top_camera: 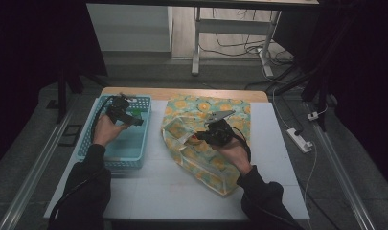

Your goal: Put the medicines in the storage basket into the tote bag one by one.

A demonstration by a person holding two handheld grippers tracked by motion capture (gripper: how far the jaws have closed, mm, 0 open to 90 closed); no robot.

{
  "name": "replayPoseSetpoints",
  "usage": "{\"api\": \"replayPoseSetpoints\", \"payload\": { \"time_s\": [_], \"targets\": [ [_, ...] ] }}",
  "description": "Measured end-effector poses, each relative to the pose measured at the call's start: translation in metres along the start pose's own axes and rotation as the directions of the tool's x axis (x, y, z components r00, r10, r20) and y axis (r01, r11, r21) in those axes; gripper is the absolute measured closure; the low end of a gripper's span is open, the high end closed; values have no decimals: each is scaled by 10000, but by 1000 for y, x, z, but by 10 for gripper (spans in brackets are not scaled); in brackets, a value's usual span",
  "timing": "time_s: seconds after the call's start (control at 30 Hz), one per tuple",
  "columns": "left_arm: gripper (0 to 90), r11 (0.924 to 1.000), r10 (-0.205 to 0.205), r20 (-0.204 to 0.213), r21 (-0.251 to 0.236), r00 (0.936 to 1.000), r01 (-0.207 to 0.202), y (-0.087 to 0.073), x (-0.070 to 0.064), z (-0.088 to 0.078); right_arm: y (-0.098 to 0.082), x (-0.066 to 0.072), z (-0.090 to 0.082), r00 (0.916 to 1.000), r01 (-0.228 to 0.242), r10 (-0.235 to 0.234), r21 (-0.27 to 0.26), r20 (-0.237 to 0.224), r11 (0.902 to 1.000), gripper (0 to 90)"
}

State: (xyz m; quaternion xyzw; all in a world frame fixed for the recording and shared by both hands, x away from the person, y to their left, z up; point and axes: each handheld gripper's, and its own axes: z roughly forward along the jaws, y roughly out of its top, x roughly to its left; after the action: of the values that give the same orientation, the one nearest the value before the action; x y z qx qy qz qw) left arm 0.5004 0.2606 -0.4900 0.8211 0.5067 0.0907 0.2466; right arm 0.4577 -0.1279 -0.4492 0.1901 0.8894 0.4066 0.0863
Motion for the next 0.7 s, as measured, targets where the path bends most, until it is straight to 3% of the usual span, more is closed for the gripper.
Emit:
{"api": "replayPoseSetpoints", "payload": {
  "time_s": [0.17,0.3,0.4,0.57,0.7],
  "targets": [
    [8,9994,87,32,340,10000,-88,-9,1,-15,1,0,-1,10000,-10,10,-32,16,10000,896],
    [11,10000,-13,34,32,10000,13,-5,7,-23,1,1,0,10000,0,0,-35,9,10000,896],
    [14,9995,-293,149,-62,9995,294,3,12,-18,1,1,1,10000,19,-19,0,-7,10000,896],
    [26,9996,-291,16,52,9996,291,21,13,-2,0,0,1,10000,-36,36,-34,-13,10000,897],
    [84,9998,-77,-608,183,9981,88,32,9,9,0,0,0,10000,-29,29,-32,-24,10000,897]
  ]
}}
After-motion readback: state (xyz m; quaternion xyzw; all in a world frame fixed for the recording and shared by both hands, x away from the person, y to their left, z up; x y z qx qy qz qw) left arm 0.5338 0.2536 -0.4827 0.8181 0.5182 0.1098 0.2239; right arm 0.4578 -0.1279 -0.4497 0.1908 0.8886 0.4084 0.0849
